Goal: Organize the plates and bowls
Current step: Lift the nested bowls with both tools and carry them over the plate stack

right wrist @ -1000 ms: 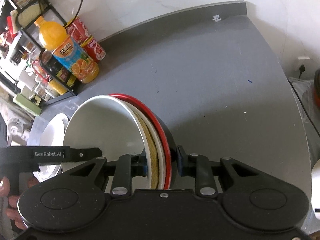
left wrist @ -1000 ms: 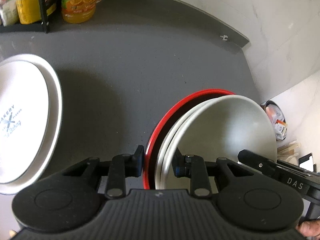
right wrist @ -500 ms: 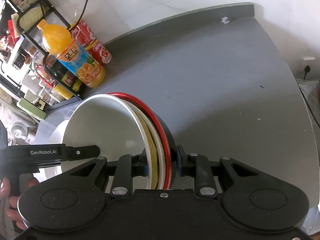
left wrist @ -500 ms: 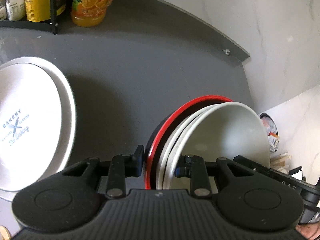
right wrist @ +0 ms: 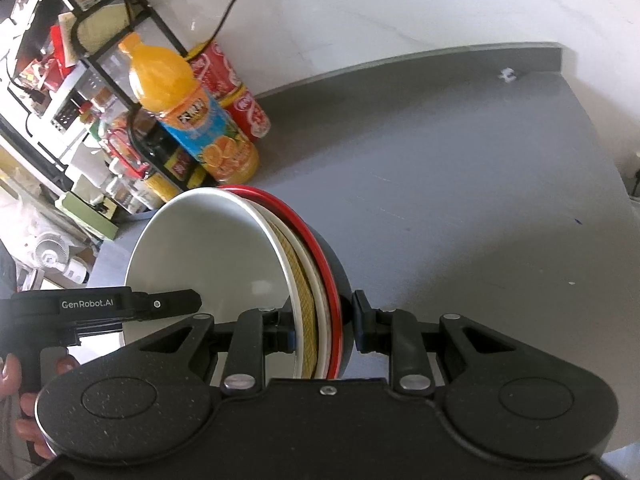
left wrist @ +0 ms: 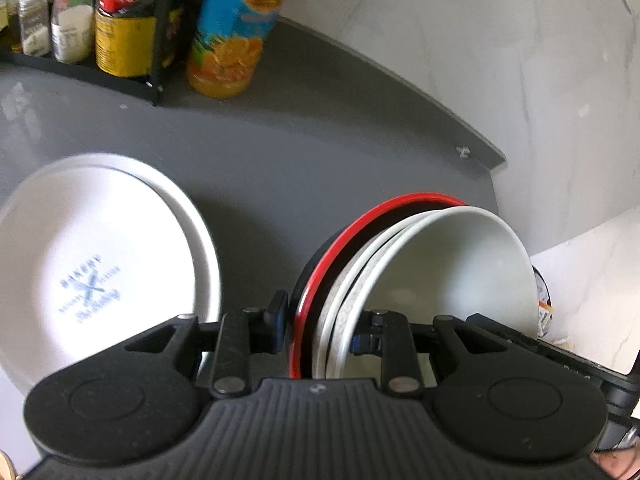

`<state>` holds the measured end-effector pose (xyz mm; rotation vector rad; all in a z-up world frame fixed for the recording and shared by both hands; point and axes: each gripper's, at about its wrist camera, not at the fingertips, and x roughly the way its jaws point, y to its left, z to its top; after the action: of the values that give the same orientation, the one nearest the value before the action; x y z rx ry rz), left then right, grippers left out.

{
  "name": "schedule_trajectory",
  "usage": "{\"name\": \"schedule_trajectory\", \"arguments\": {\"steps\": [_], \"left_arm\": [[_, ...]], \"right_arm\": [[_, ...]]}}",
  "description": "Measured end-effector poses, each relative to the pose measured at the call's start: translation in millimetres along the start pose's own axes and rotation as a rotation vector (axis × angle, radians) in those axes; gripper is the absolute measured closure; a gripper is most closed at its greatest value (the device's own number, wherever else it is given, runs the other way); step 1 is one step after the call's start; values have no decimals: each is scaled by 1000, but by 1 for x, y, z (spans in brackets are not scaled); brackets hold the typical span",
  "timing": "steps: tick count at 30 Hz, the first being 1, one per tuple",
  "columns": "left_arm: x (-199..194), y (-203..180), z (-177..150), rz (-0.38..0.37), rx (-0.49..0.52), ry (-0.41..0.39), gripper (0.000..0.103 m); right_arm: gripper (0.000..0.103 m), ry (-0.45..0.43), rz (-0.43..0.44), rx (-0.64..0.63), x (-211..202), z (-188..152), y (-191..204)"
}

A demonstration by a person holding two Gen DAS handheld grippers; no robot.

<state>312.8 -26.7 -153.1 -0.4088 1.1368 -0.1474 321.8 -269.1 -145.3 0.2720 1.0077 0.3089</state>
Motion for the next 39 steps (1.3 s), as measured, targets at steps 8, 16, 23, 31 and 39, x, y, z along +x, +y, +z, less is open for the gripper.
{"name": "schedule_trajectory", "arguments": {"steps": [8, 16, 23, 31, 39], "left_arm": [[-28, 29, 16, 11, -33, -41, 76], [-52, 65, 26, 23, -83, -89, 76], [-74, 99, 32, 40, -110, -110, 76], [-91, 142, 41, 57, -127, -111, 76], [-88, 177, 41, 64, -149, -79, 76]], "right_arm": [[79, -3, 31, -53, 12, 12, 41], [79, 7, 58, -81, 27, 14, 82], [79, 13, 71, -94, 46, 12, 118], [79, 42, 72, -90, 65, 5, 153], [79, 91, 42, -69, 84, -6, 169]]}}
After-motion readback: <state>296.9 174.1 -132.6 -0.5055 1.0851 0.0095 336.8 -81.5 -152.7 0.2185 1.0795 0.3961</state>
